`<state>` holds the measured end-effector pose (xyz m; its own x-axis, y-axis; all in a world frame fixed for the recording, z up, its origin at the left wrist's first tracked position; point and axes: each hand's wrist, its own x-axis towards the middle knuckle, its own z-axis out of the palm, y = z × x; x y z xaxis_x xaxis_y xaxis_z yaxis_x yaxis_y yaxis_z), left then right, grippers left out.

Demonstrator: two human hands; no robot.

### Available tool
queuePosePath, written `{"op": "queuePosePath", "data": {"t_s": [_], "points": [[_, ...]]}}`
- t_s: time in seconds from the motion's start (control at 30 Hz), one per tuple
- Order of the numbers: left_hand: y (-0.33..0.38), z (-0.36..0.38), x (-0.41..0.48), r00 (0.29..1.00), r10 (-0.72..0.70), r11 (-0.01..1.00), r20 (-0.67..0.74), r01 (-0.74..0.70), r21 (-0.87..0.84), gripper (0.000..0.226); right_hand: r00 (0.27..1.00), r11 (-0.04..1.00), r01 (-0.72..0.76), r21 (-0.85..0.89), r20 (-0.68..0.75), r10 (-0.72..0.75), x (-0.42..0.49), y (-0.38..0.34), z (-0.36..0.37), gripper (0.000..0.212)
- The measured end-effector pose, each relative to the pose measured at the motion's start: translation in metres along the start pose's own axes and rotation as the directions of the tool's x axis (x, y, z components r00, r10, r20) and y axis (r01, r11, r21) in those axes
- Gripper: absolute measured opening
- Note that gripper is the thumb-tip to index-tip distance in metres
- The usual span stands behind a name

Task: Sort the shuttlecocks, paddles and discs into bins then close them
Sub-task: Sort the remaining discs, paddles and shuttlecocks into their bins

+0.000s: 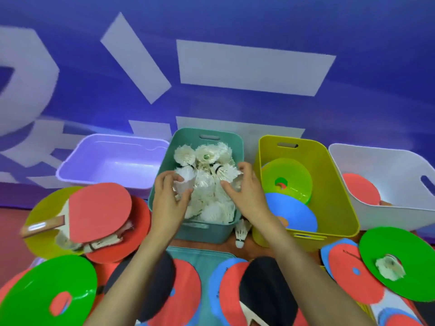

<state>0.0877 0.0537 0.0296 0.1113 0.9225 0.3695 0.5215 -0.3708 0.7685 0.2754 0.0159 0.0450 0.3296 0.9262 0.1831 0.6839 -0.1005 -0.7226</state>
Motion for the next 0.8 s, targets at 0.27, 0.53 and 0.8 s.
{"op": "queuePosePath", "data": {"t_s": [0.27,0.53,0.8], "points": [[-0.022,-0.004,0.027,0.882,-0.281,0.957,0.378,0.227,0.182,0.052,0.991,0.903,-0.041,-0.428,0.099,0.092,0.015,-0.002,0.010,0.049],[-0.038,-0.001,0.044,0.707,-0.266,0.942,0.656,0.046,0.333,0.030,0.972,0.936,0.062,-0.347,0.233,0.022,0.016,-0.014,-0.002,0.051],[-0.031,0.002,0.050,0.626,-0.315,0.911,0.713,-0.010,0.412,0.070,0.799,0.893,0.191,-0.407,0.593,0.099,0.008,-0.016,0.028,0.051]]}}
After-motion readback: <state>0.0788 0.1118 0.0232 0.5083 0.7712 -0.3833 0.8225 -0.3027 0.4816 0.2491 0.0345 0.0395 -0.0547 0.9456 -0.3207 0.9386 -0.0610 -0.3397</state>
